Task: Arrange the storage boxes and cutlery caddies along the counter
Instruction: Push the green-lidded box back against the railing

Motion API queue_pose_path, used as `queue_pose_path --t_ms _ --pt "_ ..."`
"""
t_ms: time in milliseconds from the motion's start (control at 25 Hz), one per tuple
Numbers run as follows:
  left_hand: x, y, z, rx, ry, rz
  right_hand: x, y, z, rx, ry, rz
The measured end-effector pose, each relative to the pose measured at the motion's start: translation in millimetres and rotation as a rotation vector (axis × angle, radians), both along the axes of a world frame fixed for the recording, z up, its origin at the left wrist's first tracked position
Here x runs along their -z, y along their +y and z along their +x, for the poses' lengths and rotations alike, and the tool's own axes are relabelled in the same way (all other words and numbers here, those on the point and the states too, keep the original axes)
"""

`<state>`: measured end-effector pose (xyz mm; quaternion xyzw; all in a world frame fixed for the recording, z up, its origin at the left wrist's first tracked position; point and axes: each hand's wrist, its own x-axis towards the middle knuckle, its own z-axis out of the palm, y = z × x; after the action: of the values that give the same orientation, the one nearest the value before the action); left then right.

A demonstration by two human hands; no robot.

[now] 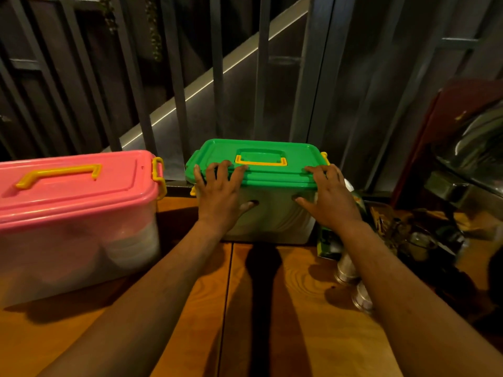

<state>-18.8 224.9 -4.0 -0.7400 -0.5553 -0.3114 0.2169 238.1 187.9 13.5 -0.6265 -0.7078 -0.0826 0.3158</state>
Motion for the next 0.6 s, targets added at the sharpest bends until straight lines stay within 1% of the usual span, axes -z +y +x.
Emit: queue_pose_path --t_ms 240,600 --pt "-1.7 20.1 5.6 -0.003 0.011 -0.034 -1.8 16.6 2.5 0.024 0.01 -0.015" --pt "1.3 33.7 10.0 0.005 -0.009 -0.017 0.3 27.8 7.5 0.049 -0.023 -0.016"
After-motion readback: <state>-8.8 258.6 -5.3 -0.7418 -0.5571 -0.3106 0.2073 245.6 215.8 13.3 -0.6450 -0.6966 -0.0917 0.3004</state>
